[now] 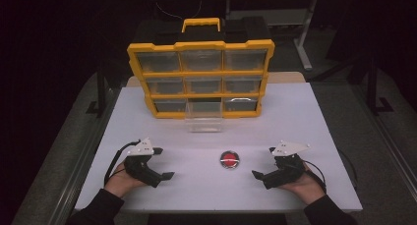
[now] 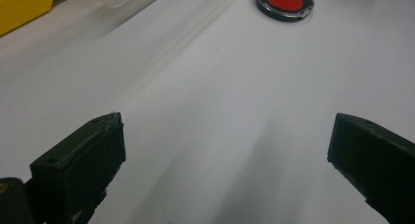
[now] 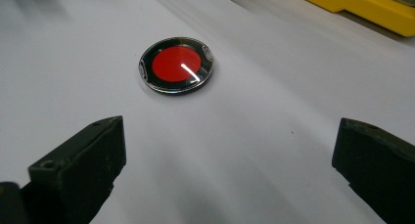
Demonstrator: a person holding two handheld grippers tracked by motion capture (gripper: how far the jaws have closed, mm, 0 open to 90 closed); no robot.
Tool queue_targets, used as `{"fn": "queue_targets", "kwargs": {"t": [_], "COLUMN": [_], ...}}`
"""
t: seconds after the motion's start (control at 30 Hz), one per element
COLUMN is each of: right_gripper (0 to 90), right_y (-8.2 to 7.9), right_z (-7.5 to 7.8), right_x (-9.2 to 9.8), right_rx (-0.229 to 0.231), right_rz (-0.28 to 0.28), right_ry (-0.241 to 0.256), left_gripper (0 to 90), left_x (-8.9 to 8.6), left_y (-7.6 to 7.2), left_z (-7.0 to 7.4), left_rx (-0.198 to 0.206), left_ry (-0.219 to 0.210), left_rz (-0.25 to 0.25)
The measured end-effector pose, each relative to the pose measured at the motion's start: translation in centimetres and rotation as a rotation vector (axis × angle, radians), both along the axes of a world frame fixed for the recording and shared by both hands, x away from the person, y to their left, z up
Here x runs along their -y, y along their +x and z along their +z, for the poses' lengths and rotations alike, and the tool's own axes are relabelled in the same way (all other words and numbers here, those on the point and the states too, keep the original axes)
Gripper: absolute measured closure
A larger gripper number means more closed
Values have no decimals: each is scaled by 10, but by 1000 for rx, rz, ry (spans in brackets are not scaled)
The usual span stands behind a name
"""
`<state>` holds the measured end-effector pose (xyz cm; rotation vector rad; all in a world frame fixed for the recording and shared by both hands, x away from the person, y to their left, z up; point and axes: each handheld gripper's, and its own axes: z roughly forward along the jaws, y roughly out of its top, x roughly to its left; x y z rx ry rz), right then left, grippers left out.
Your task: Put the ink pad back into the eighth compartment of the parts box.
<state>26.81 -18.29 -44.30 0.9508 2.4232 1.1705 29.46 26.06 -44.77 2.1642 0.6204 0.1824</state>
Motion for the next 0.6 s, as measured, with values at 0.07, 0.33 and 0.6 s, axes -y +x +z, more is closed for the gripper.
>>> {"fn": "queue_targets", "kwargs": {"t": [0.07,0.33,0.6], "right_gripper": [0,0,0], "right_y": [0,1,3], "right_z": [0,-1,-1], "right_x": [0,0,-3], "right_rx": [0,-6,-7], "right_rz": [1,6,17], "right_ry": [-2,10,10], "left_gripper": [0,0,0], "left_x": [0,0,0], "left_y": [0,-1,-2], "left_z": [0,0,-2], "left_rx": [-6,1,5], "left_ry": [-2,5,20], "left_rz": [3,2,5]}}
